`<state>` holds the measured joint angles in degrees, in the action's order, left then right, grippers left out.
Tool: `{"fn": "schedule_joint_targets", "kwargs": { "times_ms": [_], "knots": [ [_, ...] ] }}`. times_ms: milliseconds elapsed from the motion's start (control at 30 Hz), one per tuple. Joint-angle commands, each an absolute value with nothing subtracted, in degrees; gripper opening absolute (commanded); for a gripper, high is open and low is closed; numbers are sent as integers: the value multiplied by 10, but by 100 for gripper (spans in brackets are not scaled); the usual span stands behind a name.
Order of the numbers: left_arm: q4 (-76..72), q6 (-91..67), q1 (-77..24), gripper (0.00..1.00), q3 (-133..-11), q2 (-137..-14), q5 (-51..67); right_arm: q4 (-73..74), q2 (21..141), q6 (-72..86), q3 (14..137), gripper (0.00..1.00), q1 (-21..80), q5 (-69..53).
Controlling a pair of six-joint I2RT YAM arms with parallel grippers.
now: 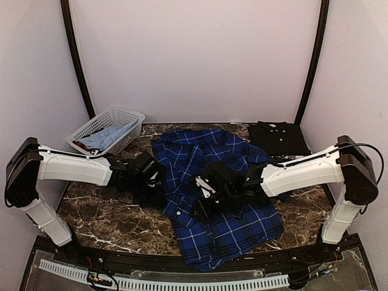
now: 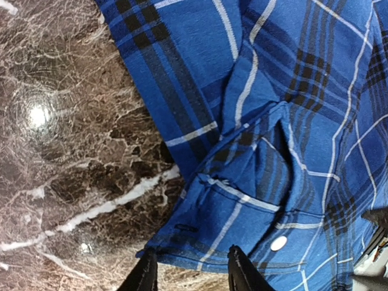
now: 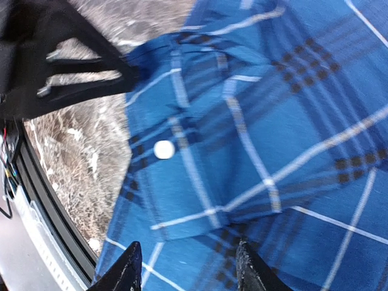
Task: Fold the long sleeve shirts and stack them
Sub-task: Place the sleeve of the 1/3-folded shirt, then adjust the sleeve of the 1/3-folded shirt.
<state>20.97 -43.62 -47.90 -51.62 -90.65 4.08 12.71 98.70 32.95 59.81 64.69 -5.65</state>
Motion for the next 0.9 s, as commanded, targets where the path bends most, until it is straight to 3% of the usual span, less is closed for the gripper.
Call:
{"fn": "schedule_joint_targets", "kwargs": {
  "times_ms": [0, 300, 667, 867],
  "knots": [
    [221, -419, -479, 36, -530, -915, 38, 163, 1013, 293, 646, 50, 690, -3],
    [217, -423, -479, 21, -530, -917, 48, 214, 1084, 254, 707, 48, 739, 93],
    [219, -420, -479, 7, -532, -916, 53, 224, 1122, 258, 733, 38, 743, 135],
    [221, -416, -479, 5, -534, -917, 55, 218, 1123, 256, 735, 45, 751, 124]
  ]
}}
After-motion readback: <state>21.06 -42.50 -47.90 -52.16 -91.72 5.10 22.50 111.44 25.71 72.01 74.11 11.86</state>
